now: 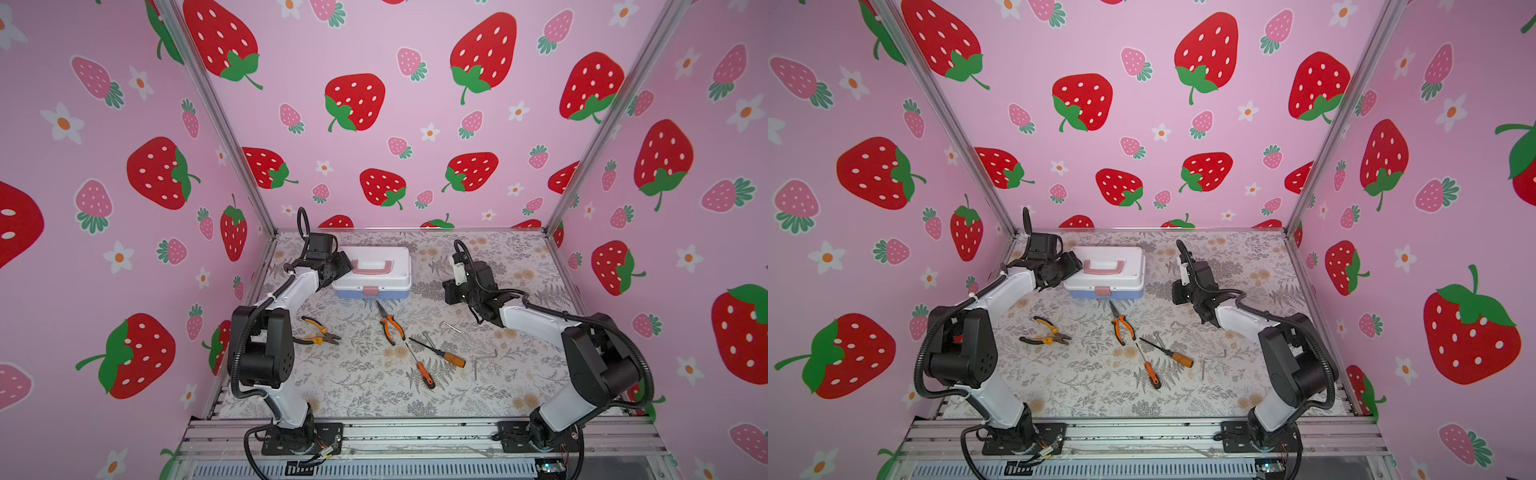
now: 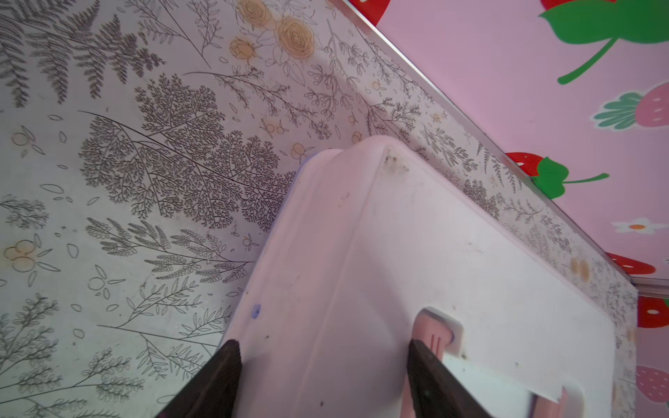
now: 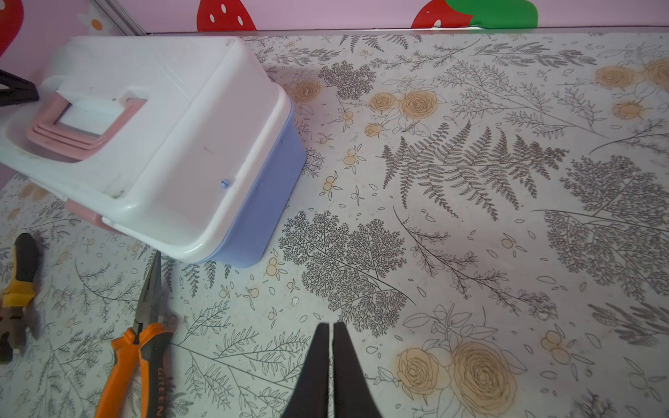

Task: Pack the tool kit
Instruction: 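Reach the left gripper to the tool box lid while the right gripper approaches its latch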

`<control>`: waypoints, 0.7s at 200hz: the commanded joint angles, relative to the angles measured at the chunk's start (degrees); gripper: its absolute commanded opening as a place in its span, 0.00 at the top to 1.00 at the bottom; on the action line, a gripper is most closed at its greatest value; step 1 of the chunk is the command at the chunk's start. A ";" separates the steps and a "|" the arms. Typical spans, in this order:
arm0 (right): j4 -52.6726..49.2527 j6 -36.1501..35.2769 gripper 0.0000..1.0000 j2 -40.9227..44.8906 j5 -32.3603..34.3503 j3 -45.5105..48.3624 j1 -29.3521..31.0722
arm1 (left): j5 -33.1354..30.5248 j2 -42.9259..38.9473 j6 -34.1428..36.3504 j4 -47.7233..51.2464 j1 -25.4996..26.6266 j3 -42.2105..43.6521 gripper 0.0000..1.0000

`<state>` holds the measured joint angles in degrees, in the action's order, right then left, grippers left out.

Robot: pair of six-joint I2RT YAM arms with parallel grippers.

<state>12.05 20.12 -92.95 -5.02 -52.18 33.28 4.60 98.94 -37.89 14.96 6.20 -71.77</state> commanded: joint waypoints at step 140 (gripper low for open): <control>2.45 3.76 0.84 12.41 -3.04 8.15 -7.23 | 5.35 1.15 -4.98 1.94 28.42 -15.37 0.26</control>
<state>14.33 21.54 -82.04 -5.82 -46.09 29.21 9.87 102.67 -44.75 14.33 34.70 -82.30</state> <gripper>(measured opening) 0.142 0.742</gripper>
